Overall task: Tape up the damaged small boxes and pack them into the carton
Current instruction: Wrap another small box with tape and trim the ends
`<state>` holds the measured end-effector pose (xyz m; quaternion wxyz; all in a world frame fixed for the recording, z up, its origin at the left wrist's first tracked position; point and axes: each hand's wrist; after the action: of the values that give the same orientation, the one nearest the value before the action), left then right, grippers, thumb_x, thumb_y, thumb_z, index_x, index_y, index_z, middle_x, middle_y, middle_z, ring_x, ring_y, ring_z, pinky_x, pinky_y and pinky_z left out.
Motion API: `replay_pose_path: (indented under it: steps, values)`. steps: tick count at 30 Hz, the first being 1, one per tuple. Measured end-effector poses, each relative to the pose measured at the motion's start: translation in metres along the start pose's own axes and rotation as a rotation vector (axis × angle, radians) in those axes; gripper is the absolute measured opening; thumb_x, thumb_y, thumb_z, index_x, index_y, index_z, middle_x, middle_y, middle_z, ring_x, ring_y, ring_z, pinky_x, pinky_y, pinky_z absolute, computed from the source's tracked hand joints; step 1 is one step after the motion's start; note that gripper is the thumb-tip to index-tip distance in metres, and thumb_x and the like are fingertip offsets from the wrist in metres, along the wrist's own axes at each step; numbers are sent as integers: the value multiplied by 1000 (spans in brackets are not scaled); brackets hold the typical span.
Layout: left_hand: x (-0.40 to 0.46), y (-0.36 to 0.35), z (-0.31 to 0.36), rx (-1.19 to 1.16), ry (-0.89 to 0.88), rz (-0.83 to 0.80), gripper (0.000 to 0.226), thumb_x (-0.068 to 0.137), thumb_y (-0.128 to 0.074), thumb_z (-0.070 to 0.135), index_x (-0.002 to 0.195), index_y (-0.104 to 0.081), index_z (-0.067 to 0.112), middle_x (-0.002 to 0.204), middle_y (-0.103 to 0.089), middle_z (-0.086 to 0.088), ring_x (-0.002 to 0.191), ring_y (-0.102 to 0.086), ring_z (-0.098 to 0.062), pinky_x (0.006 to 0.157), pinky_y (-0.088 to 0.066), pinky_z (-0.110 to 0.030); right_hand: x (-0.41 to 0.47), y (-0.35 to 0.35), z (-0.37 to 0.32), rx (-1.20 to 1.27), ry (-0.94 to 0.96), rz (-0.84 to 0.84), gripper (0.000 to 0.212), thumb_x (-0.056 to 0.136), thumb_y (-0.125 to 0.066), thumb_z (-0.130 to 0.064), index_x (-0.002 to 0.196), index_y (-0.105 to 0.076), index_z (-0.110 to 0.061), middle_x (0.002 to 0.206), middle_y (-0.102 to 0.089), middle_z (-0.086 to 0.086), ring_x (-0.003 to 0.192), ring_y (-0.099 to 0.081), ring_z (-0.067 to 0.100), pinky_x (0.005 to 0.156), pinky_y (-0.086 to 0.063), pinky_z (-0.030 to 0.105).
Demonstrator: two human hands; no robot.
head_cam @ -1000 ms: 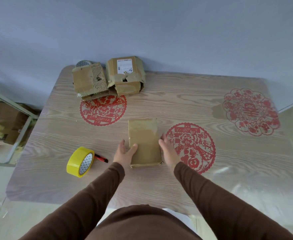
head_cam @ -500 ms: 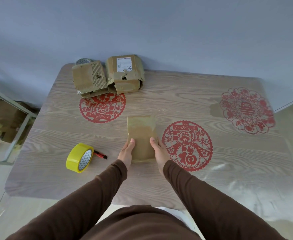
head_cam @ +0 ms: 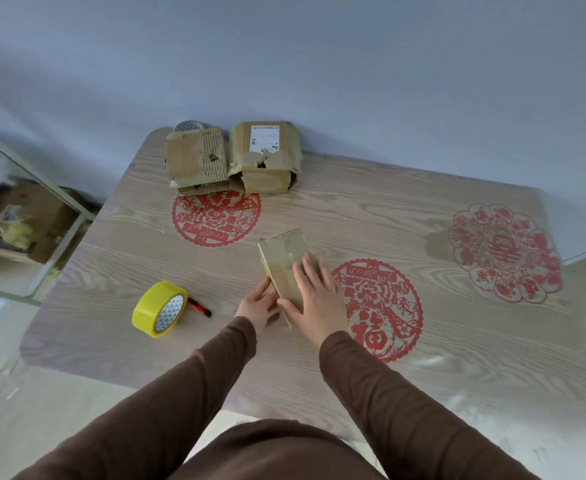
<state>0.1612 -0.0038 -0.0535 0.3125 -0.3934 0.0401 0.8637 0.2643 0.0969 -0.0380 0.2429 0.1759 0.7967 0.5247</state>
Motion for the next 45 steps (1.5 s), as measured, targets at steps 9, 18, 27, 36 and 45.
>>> replay_pose_path:
  steps: [9, 18, 27, 36, 45]
  values:
    - [-28, 108, 40, 1001, -486, 877, 45, 83, -75, 32, 126, -60, 24, 131, -48, -9, 121, -41, -34, 109, -31, -41, -5, 11, -19, 183, 397, 283, 47, 102, -50, -41, 144, -48, -21, 160, -34, 2, 149, -28, 24, 119, -31, 41]
    - [12, 182, 44, 649, 262, 517, 74, 66, -87, 45, 117, -66, -6, 96, -71, -24, 87, -68, -35, 87, -56, -46, -11, -11, -61, 772, 187, -283, 30, 98, -56, -21, 127, -61, -21, 116, -61, -8, 99, -59, 5, 89, -45, 21]
    - [-93, 93, 29, 219, -357, 196, 43, 85, -72, 44, 103, -68, 6, 84, -72, -4, 72, -65, -13, 66, -51, -23, 16, 21, -74, 669, 198, -251, 50, 104, -49, -40, 151, -45, -21, 145, -55, -2, 132, -50, 12, 107, -36, 23]
    - [-100, 45, 53, -10, -279, -11, 59, 75, -75, -1, 126, -54, 18, 90, -76, -7, 72, -71, -20, 63, -58, -29, 13, 87, -42, 451, 391, -164, 10, 99, -55, -21, 106, -63, -21, 98, -56, -8, 84, -53, 6, 76, -43, 26]
    - [-96, -3, 56, -11, -273, -11, 12, 91, -66, 1, 101, -68, 7, 85, -71, -18, 66, -68, -27, 59, -59, -38, -11, 80, -24, 698, 138, -70, 10, 101, -58, -27, 105, -66, -25, 89, -68, -9, 81, -63, 7, 72, -49, 26]
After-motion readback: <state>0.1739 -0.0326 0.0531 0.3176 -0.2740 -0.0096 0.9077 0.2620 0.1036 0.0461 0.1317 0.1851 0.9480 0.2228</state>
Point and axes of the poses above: each hand's wrist, its own x-axis towards the middle knuckle, its own y-axis out of the back of the hand, z = x × y
